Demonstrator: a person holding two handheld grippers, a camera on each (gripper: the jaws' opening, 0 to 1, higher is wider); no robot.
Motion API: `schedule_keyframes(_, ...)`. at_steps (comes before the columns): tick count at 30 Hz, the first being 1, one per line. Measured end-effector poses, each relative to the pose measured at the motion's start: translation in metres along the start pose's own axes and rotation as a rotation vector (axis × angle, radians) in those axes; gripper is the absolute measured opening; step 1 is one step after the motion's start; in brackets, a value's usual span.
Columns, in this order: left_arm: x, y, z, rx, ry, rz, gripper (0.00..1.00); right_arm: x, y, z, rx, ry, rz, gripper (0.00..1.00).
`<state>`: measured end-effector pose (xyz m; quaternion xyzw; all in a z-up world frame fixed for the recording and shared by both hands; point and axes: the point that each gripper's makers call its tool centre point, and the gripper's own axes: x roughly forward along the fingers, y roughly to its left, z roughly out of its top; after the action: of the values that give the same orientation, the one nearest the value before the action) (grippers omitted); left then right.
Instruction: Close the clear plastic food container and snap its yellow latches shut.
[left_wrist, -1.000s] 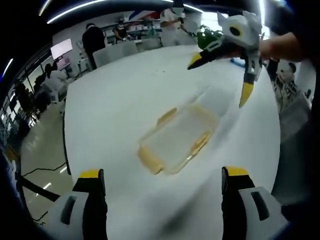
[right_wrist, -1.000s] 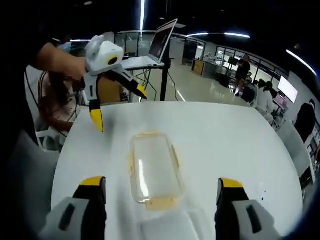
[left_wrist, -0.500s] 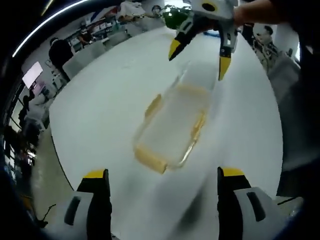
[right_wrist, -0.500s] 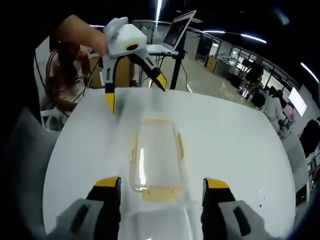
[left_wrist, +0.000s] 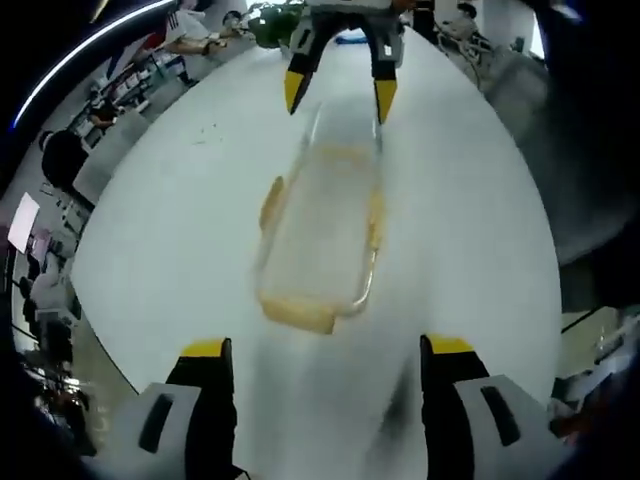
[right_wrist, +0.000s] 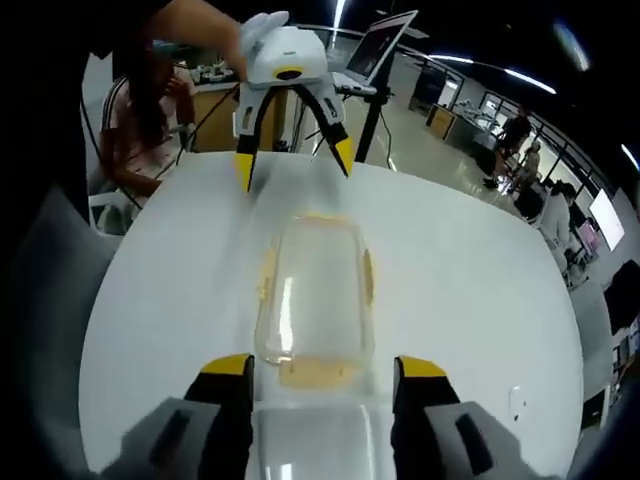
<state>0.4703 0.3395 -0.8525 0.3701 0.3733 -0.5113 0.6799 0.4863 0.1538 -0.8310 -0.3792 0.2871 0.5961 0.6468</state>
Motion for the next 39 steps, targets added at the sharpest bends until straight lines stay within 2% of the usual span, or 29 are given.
schedule_keyframes(2,0.002,0.003,-0.002,-0.005,-0.003,-0.025,0.75,0.001,0.002,0.007,0.079,-0.035,0.026,0.59)
schedule_keyframes(5,0.002,0.012,0.000,-0.004,-0.018,-0.028,0.66,0.000,0.010,0.018,0.174,-0.074,0.107,0.56)
schedule_keyframes(6,0.002,0.013,0.001,-0.023,-0.031,-0.040,0.66,0.000,0.008,0.021,0.168,-0.084,0.104,0.56)
schedule_keyframes(7,0.003,0.015,0.003,-0.030,-0.041,-0.047,0.67,0.001,0.005,0.019,0.122,-0.058,0.093,0.55)
schedule_keyframes(8,0.004,0.015,0.004,-0.025,-0.046,-0.052,0.66,0.002,0.005,0.014,0.081,-0.025,0.094,0.54)
schedule_keyframes(10,0.007,0.016,0.005,0.000,-0.050,-0.062,0.63,0.006,0.006,0.012,0.060,-0.020,0.093,0.52)
schedule_keyframes(11,0.011,0.017,0.003,0.028,-0.032,-0.076,0.60,0.009,0.010,0.010,0.057,-0.014,0.118,0.50)
schedule_keyframes(13,0.020,0.019,-0.004,0.036,0.011,-0.098,0.60,0.014,0.013,0.006,0.054,0.006,0.129,0.50)
schedule_keyframes(15,0.026,0.020,-0.001,0.060,0.008,-0.112,0.60,0.018,0.015,-0.002,0.005,0.063,0.131,0.50)
schedule_keyframes(19,0.033,0.022,0.003,0.064,0.013,-0.133,0.53,0.025,0.011,-0.012,0.059,0.128,0.131,0.44)
schedule_keyframes(23,0.038,0.019,0.008,0.083,0.001,-0.151,0.54,0.028,0.003,-0.017,0.084,0.162,0.130,0.43)
schedule_keyframes(26,0.042,0.019,-0.002,0.112,0.059,-0.155,0.51,0.034,0.003,-0.021,0.038,0.205,0.138,0.43)
schedule_keyframes(28,0.041,0.019,0.002,0.115,0.036,-0.162,0.51,0.039,0.006,-0.023,0.019,0.229,0.153,0.44)
schedule_keyframes(30,0.042,0.019,0.003,0.117,0.040,-0.169,0.51,0.041,0.005,-0.026,-0.001,0.261,0.166,0.42)
schedule_keyframes(36,0.043,0.021,0.006,0.125,0.038,-0.181,0.46,0.049,0.004,-0.032,-0.009,0.266,0.174,0.38)
schedule_keyframes(39,0.044,0.021,0.008,0.128,0.040,-0.180,0.42,0.051,-0.001,-0.027,-0.017,0.233,0.165,0.38)
